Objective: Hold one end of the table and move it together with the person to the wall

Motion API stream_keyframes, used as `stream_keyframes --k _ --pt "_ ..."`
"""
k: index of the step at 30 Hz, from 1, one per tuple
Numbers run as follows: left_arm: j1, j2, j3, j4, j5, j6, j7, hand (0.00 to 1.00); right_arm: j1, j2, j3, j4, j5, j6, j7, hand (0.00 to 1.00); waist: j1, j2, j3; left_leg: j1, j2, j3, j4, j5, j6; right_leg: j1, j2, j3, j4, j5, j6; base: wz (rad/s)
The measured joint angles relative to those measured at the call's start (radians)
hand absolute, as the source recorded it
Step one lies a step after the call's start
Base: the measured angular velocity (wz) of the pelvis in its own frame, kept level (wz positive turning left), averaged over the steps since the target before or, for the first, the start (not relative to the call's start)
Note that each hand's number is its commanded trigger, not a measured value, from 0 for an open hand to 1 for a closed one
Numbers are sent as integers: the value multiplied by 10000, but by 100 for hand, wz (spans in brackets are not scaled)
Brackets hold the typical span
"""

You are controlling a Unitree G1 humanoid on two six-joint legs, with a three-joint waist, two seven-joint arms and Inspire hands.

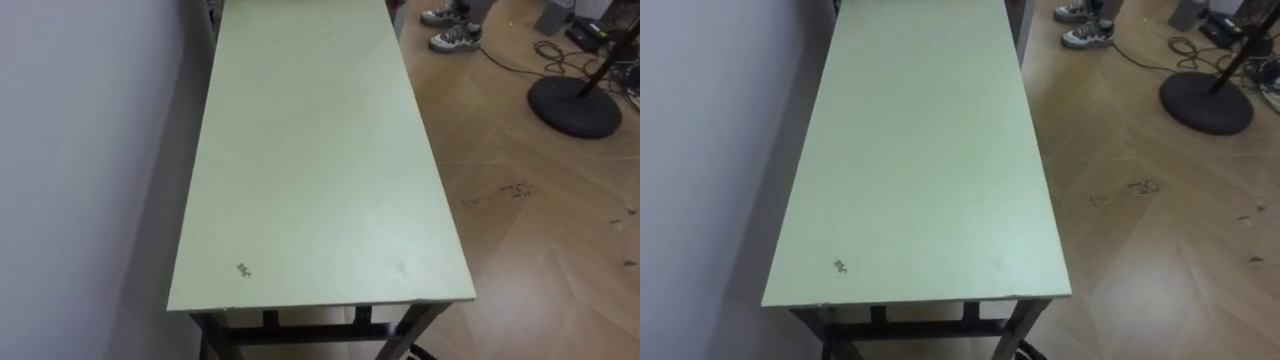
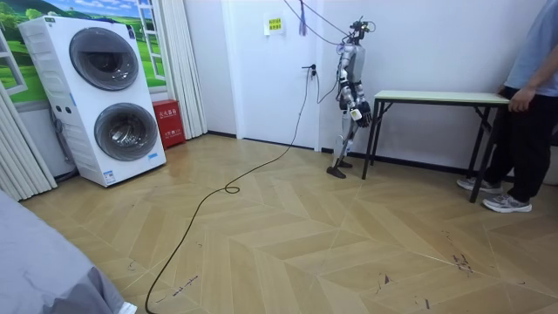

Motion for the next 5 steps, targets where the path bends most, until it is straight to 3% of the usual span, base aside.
stream_keyframes --k 5 --pt "297 9 537 236 279 -9 407 0 11 -15 -378 1000 -323 -47 -313 0 -14 -6 -8 220 19 -3 -168 -3 -76 163 68 -1 -154 -3 0 -1"
